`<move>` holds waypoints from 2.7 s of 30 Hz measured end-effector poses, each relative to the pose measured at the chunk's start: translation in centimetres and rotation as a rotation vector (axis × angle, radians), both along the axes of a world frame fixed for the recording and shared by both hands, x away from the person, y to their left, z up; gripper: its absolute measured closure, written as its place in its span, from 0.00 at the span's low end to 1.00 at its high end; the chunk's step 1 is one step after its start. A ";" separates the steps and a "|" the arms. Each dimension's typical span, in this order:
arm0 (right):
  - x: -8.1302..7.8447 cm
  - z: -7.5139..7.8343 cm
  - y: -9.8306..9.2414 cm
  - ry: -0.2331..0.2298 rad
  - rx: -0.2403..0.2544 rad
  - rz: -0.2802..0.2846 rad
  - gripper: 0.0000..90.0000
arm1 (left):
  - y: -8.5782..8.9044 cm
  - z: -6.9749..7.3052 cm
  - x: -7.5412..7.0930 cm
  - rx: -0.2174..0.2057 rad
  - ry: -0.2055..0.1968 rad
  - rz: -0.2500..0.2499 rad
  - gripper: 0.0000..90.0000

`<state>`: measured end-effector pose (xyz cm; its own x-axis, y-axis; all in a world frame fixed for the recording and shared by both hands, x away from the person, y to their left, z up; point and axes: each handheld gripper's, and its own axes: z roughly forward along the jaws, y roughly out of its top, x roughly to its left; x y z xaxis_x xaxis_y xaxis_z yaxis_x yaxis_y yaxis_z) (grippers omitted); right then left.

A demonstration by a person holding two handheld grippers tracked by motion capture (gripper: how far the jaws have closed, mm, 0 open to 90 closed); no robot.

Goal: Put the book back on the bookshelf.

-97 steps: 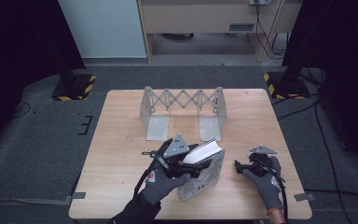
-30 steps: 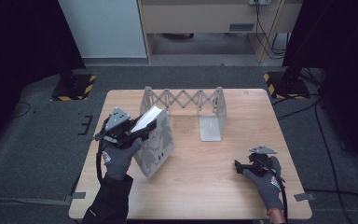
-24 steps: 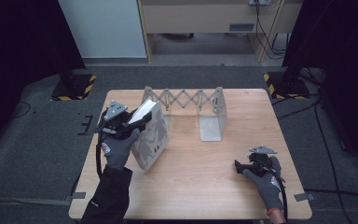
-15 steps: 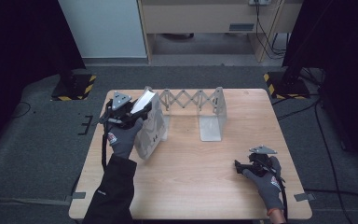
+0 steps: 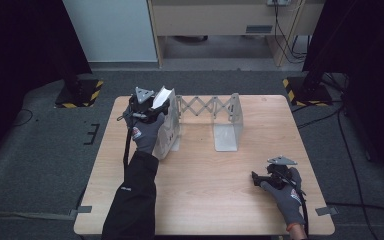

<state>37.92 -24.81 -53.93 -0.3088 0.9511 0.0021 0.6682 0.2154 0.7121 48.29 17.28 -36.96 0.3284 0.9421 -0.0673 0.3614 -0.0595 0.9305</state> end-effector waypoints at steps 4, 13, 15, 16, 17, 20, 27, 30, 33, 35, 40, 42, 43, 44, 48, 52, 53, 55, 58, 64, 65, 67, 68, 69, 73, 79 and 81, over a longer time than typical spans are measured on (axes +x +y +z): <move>0.0 0.0 0.0 0.001 -0.001 0.004 0.04 | -0.1 -0.8 0.7 -0.018 0.008 0.014 0.58; 0.0 0.0 0.0 0.001 -0.002 0.004 0.04 | -1.2 -1.9 2.0 -0.004 0.013 0.015 0.58; 0.0 0.0 0.0 0.001 -0.002 0.004 0.04 | -1.3 -2.0 2.2 -0.002 0.005 0.015 0.58; 0.0 0.0 0.0 0.001 -0.002 0.004 0.04 | -1.3 -2.0 2.2 0.000 0.005 0.016 0.58; 0.0 0.0 0.0 0.001 -0.002 0.004 0.04 | -1.2 -2.1 2.2 -0.004 0.004 0.017 0.58; 0.0 0.0 0.0 0.000 -0.004 0.003 0.04 | -1.1 -2.2 2.2 -0.011 -0.002 0.023 0.58; -0.1 0.0 0.1 -0.001 -0.003 0.000 0.04 | -1.4 -2.2 1.9 0.006 -0.011 0.021 0.57; -0.1 0.0 0.1 -0.002 -0.003 0.000 0.04 | -1.4 -2.3 1.8 0.018 -0.026 0.015 0.56; -0.1 0.0 0.1 -0.001 -0.003 0.000 0.04 | -1.4 -2.3 1.5 0.009 -0.036 -0.013 0.51; -0.1 0.0 0.1 -0.001 -0.003 0.000 0.04 | -1.3 -2.3 1.3 0.005 -0.039 -0.023 0.48; -0.1 0.0 0.1 -0.001 -0.003 0.000 0.04 | -0.5 -2.6 0.1 -0.041 -0.046 -0.068 0.42; -0.1 0.0 0.1 -0.001 -0.003 0.000 0.04 | 0.0 -2.7 -0.8 -0.055 -0.048 -0.079 0.42; -0.1 0.0 0.1 -0.001 -0.003 0.000 0.04 | 0.2 -2.8 -1.3 -0.051 -0.049 -0.084 0.42; -0.1 0.0 0.0 -0.001 -0.003 0.000 0.04 | 0.6 -3.1 -2.2 -0.039 -0.042 -0.097 0.42; -0.1 0.0 0.1 -0.001 -0.003 0.000 0.04 | 1.2 -3.8 -3.2 -0.024 -0.027 -0.127 0.41; -0.1 0.0 0.1 -0.002 -0.003 -0.002 0.04 | 2.0 -5.0 -4.9 -0.058 -0.030 -0.146 0.42; -0.1 0.0 0.1 -0.002 -0.003 -0.002 0.04 | 2.0 -5.0 -4.9 -0.058 -0.030 -0.146 0.43; -0.1 0.0 0.1 -0.002 -0.003 -0.002 0.04 | 2.3 -5.4 -5.4 -0.064 -0.022 -0.147 0.45; -0.1 0.0 0.1 -0.004 -0.003 -0.004 0.04 | 2.5 -6.0 -5.7 -0.073 -0.005 -0.147 0.48; -0.1 0.0 0.1 -0.002 -0.003 -0.003 0.04 | 2.4 -6.3 -5.6 -0.091 0.002 -0.120 0.52; -0.1 0.0 0.1 -0.002 -0.003 -0.003 0.04 | 2.3 -6.3 -5.6 -0.094 0.002 -0.117 0.52; -0.1 0.0 0.1 -0.001 -0.004 -0.002 0.04 | 2.0 -6.4 -5.6 -0.098 0.000 -0.122 0.52; -0.1 0.0 0.1 -0.001 -0.003 -0.003 0.04 | 1.7 -6.5 -5.6 -0.100 -0.001 -0.129 0.51; -0.1 0.0 0.1 -0.001 -0.003 -0.003 0.04 | 1.7 -6.5 -5.6 -0.100 -0.001 -0.129 0.51; -0.1 0.0 0.1 -0.002 -0.003 -0.003 0.04 | 1.1 -6.7 -5.3 -0.120 -0.004 -0.143 0.49; -0.1 0.0 0.1 -0.002 -0.004 -0.004 0.04 | 0.2 -7.0 -5.0 -0.135 -0.005 -0.140 0.46; -0.1 0.0 0.1 -0.001 -0.003 -0.002 0.04 | -0.3 -7.1 -4.9 -0.133 -0.011 -0.143 0.45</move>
